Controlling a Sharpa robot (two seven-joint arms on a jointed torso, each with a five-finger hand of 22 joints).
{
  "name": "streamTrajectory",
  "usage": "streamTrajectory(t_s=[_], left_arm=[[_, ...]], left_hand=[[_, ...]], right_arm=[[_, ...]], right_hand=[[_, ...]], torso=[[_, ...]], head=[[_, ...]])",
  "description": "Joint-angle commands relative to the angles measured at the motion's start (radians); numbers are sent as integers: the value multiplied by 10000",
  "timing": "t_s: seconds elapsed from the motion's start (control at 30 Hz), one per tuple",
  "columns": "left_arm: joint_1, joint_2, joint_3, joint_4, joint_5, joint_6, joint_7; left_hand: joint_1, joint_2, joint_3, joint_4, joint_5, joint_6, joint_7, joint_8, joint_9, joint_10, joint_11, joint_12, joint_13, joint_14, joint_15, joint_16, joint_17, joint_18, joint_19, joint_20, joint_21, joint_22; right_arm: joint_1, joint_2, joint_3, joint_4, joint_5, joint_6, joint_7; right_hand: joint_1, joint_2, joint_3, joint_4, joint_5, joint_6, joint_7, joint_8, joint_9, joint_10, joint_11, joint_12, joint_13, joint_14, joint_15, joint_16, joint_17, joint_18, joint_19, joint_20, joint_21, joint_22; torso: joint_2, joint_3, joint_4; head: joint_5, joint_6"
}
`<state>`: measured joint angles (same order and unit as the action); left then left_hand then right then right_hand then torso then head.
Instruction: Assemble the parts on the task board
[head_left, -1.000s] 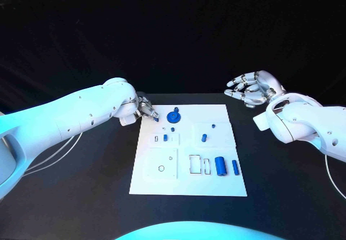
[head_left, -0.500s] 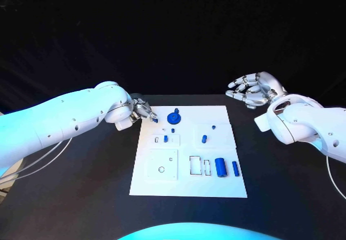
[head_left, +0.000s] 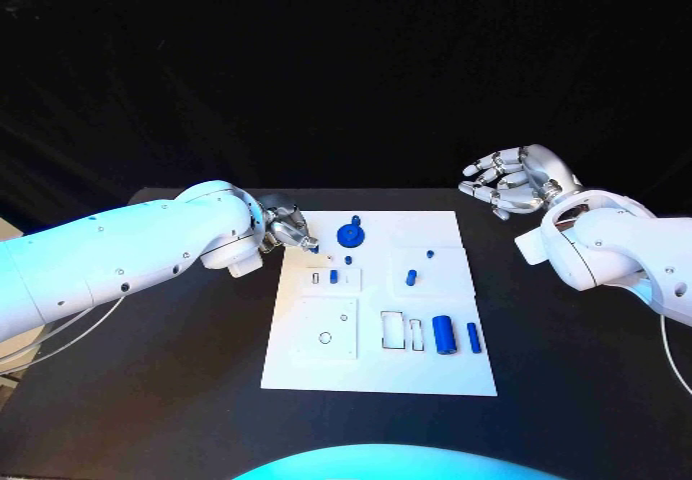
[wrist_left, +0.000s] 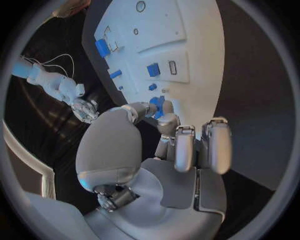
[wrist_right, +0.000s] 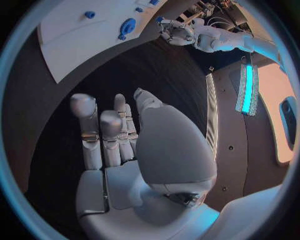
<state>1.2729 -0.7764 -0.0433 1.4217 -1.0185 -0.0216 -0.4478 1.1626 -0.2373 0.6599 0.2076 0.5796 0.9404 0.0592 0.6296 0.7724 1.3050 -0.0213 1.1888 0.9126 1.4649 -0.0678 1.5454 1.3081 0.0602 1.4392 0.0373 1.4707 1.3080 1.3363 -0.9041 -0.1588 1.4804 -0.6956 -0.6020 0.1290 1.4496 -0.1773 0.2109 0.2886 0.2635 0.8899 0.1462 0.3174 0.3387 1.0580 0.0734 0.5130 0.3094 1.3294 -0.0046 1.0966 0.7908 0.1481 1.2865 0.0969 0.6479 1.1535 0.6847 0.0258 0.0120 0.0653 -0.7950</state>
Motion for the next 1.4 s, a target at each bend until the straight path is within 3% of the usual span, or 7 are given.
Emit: streamTrajectory(t_s=[0.03, 0.1, 0.23, 0.43, 0.6, 0.77, 1.4], left_arm=[[-64, -132, -4, 335, -761, -694, 299], [-95, -193, -7, 465, -856, -710, 301], [-135, -266, -43, 601, -951, -679, 278], [-188, -318, -148, 667, -972, -503, 202], [-232, -324, -220, 697, -993, -424, 121], [-256, -359, -294, 755, -1061, -390, -4], [-409, -341, -351, 746, -1096, -114, 38]], left_hand=[[-67, 26, 2250, -2302, 69, 94, -21, 0, 17, 95, 7, 60, 31, 925, -80, 45, 2133, -137, 74, 1, 55, 817], [-67, 26, 2250, -2302, 69, 94, -21, 0, 17, 95, 7, 60, 31, 925, -80, 45, 2133, -137, 74, 1, 55, 817], [-74, 15, 2258, -2313, 84, 111, -26, -4, 17, 117, 2, 75, 61, 929, -84, 50, 2145, -140, 84, -3, 63, 830], [-82, 8, 2261, -2317, 91, 122, -29, -6, 17, 138, -1, 98, 102, 930, -87, 53, 2151, -140, 85, -6, 64, 832], [-89, 3, 2262, -2318, 94, 130, -30, -8, 17, 154, -2, 114, 131, 933, -88, 58, 2162, -145, 98, -7, 74, 851], [-92, 9, 2269, -2317, 97, 136, -32, -11, 16, 147, -4, 97, 104, 933, -89, 57, 2160, -148, 105, -8, 80, 861], [-100, 2, 2274, -2323, 100, 146, -36, -17, 16, 158, -7, 104, 121, 937, -91, 64, 2176, -149, 109, -11, 83, 867]], right_arm=[[-7, -8, -2, -16, 317, -65, 322], [-7, -5, -4, -39, 544, -77, 395], [-7, 13, -7, -100, 1053, -52, 519], [-7, 38, -13, -173, 1621, -53, 717], [-7, 77, -21, -240, 1875, -16, 900], [-7, 117, -31, -286, 2021, 48, 1017], [-12, 137, -38, -311, 2084, 187, 1054]], right_hand=[[-69, -180, 296, -14, -11, -22, 148, 54, -51, 71, 92, -398, -346, -1197, 133, -1532, -1626, 328, -1037, 113, -2452, -1208], [-266, -192, 466, -4, 83, -87, 254, 15, -99, -83, 237, -755, -628, -1921, 299, -2236, -2005, 296, -1554, 281, -3097, -1657], [-366, -335, 747, -17, 155, -165, 382, -61, -191, -126, 368, -1259, -1131, -2280, 445, -2969, -2512, 321, -1711, 461, -3867, -2417], [-457, -430, 1128, -40, 216, -186, 578, -438, -390, -39, 634, -2126, -2108, -2839, 781, -5347, -3761, 340, -2049, 842, -5515, -4423], [-680, -362, 1248, -53, 493, -143, 644, -655, -450, 12, 722, -2599, -2463, -2694, 944, -6881, -4366, 356, -2100, 992, -5865, -5914], [-733, -331, 1360, -70, 612, -39, 670, -846, -491, 122, 770, -2997, -2467, -2647, 1025, -7720, -4779, 356, -2255, 1102, -5858, -6969], [-790, -295, 1436, -70, 645, 134, 656, -964, -500, 348, 743, -3245, -2462, -2286, 1007, -8121, -5001, 369, -2035, 1077, -5831, -7719]], torso=[[8, -1, -3], [4, -1, -10], [8, 7, -28], [14, 3, -33], [13, 6, -20], [13, 16, -27], [9, 8, -24]], head=[[27, -21], [56, -28], [69, -32], [62, -58], [59, -86], [69, -109], [70, -181]])
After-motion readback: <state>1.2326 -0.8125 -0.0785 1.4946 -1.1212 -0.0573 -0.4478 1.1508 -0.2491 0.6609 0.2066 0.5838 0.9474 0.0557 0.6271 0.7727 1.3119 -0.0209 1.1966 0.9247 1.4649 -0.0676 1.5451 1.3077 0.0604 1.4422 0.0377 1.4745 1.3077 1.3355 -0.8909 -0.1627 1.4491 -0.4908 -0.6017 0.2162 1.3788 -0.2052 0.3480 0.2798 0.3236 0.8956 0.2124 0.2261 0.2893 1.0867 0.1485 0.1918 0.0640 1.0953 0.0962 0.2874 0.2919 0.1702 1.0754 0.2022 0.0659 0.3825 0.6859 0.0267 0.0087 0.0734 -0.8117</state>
